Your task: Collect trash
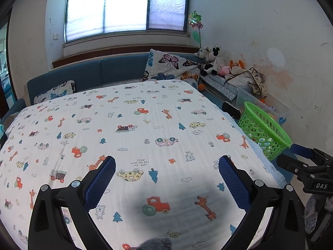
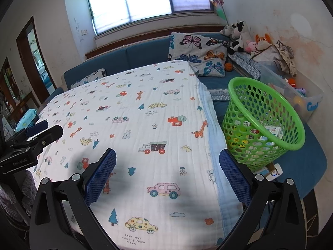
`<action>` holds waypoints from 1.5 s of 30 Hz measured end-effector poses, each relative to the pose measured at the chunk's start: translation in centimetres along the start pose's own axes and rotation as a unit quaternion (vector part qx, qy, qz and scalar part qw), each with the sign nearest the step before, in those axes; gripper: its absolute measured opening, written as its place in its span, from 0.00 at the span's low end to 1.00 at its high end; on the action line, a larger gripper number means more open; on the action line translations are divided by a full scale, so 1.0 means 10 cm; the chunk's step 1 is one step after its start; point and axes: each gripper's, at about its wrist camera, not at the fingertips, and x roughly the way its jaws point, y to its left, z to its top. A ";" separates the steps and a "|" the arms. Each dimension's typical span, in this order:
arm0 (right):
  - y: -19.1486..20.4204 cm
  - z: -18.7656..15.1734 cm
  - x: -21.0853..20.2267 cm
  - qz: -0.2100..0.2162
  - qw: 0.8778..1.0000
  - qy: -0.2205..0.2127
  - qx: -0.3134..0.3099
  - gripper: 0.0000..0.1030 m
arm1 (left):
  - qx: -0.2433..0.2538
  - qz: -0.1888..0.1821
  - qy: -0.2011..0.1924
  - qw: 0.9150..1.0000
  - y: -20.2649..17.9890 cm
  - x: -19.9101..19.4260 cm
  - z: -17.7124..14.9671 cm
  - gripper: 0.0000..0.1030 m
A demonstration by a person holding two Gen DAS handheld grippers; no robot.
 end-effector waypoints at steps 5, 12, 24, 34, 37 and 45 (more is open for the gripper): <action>0.03 -0.01 0.02 0.000 1.000 0.001 -0.006 0.96 | 0.002 0.006 -0.004 1.000 -0.01 -0.02 0.03 0.93; 0.03 -0.01 0.03 0.000 1.000 0.001 -0.006 0.96 | 0.004 0.010 -0.007 1.000 -0.03 -0.03 0.04 0.93; 0.04 0.00 0.03 0.000 1.000 0.001 -0.005 0.96 | 0.016 0.025 -0.016 0.999 -0.09 -0.05 0.06 0.93; 0.05 0.01 0.02 0.001 1.000 -0.004 -0.005 0.96 | 0.020 0.042 -0.022 0.999 -0.08 -0.06 0.09 0.93; 0.05 0.01 0.02 0.001 1.000 -0.004 -0.005 0.96 | 0.017 0.044 -0.022 0.999 -0.07 -0.06 0.10 0.93; 0.05 0.01 0.02 0.002 1.000 -0.005 -0.005 0.96 | 0.016 0.046 -0.021 0.999 -0.07 -0.06 0.10 0.93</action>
